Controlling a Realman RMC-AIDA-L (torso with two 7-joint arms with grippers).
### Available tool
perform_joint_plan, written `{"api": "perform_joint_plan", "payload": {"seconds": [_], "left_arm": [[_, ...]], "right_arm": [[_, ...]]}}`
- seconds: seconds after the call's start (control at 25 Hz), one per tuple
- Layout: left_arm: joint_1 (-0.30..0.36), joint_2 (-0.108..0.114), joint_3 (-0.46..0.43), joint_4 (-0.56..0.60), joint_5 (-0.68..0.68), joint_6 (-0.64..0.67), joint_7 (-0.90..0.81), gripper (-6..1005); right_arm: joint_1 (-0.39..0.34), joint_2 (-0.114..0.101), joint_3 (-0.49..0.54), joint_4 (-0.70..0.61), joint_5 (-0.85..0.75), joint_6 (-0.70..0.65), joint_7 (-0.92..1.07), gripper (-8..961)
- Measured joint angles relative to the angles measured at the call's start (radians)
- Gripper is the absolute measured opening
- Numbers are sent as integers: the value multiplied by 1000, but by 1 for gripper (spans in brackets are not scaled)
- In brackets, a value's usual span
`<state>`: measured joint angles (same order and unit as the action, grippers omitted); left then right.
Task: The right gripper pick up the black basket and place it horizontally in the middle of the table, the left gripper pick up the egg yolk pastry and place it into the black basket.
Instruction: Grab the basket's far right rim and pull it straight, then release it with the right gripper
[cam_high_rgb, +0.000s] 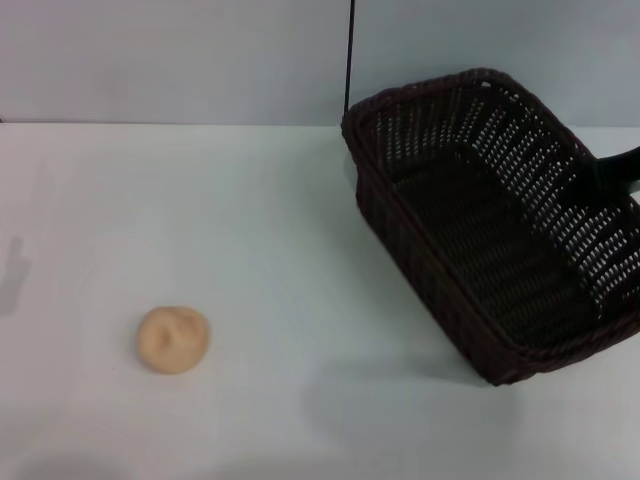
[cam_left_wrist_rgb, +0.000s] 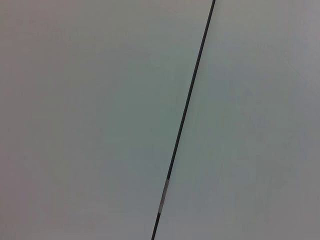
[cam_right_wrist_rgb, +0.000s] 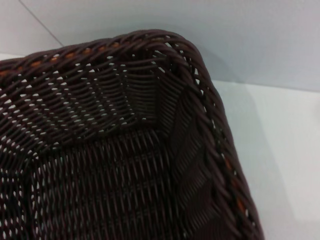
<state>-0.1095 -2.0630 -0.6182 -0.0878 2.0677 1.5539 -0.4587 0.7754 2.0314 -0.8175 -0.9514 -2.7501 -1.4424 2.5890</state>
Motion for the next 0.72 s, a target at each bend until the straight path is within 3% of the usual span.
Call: {"api": "perform_joint_plan", "payload": {"seconds": [0.16, 0.36, 0.52, 0.72], "left_arm": [[-1, 0, -7, -1, 0, 1, 0, 814], [6, 0, -10, 0, 1, 10, 0, 814], [11, -1, -8, 1, 1, 14, 0, 813], [52, -3, -2, -2, 7, 22, 0, 813]], "right_arm": [[2, 0, -2, -4, 54, 17, -57, 312], [41, -4, -3, -5, 99, 13, -211, 155], [90, -21, -4, 4, 165, -49, -417, 153], [177, -27, -10, 51, 181, -115, -741, 151]]}}
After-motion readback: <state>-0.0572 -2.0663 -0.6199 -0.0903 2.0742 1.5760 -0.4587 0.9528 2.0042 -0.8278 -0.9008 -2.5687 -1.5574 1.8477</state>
